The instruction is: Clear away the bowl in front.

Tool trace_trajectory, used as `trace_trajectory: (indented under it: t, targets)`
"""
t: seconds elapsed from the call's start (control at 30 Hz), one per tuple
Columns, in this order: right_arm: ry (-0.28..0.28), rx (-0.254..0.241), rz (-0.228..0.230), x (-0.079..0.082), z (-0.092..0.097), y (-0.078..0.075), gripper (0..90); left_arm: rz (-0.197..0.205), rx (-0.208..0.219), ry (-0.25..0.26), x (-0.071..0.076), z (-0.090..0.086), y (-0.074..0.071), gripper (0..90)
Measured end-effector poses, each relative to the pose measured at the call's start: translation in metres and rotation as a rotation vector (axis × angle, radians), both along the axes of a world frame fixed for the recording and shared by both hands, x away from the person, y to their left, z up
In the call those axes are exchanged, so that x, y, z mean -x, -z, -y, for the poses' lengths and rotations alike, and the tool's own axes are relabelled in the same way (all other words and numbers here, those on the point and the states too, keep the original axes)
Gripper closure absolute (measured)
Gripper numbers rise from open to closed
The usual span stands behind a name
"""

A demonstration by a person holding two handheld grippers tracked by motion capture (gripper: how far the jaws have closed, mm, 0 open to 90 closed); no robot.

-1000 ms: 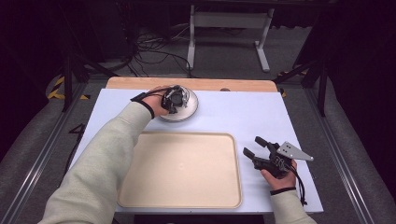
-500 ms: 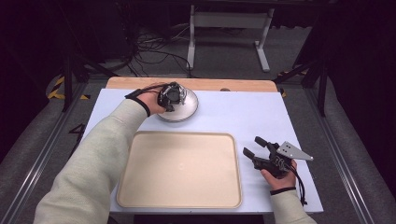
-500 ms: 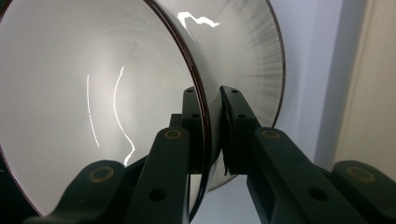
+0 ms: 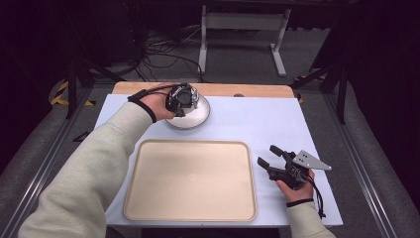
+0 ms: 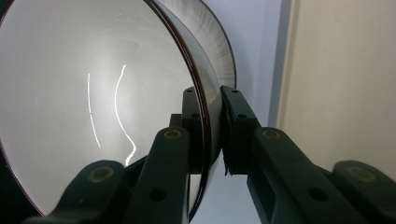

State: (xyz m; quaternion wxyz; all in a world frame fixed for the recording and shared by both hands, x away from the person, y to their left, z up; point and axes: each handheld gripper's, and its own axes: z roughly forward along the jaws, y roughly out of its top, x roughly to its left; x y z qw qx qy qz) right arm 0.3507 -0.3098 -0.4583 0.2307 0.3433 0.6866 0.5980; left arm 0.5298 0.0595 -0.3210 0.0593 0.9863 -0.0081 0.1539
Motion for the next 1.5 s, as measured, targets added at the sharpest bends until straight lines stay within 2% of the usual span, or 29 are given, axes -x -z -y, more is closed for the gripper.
trace_trajectory:
  t: [0.2, 0.3, 0.67, 0.7, 0.73, 0.8, 0.93, 1.23, 1.5]
  targets:
    - [-0.003, 0.001, -0.003, 0.000, 0.000, 0.000, 27.5, -0.021, -0.023, 0.002, 0.012, 0.003, -0.011, 81.8]
    - [-0.005, 0.003, -0.005, 0.000, 0.000, 0.000, 27.5, -0.024, -0.021, 0.014, 0.018, 0.003, -0.018, 81.9]
    - [-0.006, 0.010, -0.004, -0.001, -0.001, 0.000, 27.6, -0.053, -0.038, -0.023, 0.040, 0.005, -0.036, 82.5]
    - [-0.007, 0.010, -0.005, -0.001, -0.001, 0.000, 27.6, -0.054, -0.022, -0.029, 0.043, 0.005, -0.036, 82.5]
    - [-0.008, 0.011, -0.005, -0.001, -0.001, 0.000, 27.6, -0.062, -0.035, -0.025, 0.044, 0.005, -0.039, 82.5]
    - [-0.010, 0.012, -0.005, -0.001, -0.001, 0.000, 27.6, -0.064, -0.018, -0.022, 0.050, 0.005, -0.043, 82.4]
    - [-0.013, 0.014, -0.005, -0.001, -0.001, 0.000, 27.6, -0.081, 0.006, -0.045, 0.058, 0.004, -0.051, 82.6]
    - [-0.013, 0.021, -0.002, -0.001, -0.002, 0.000, 27.6, -0.109, 0.001, -0.021, 0.090, 0.005, -0.067, 82.7]
    - [-0.016, 0.025, -0.002, -0.001, -0.002, 0.000, 27.8, -0.098, -0.002, 0.012, 0.123, 0.006, -0.073, 82.7]
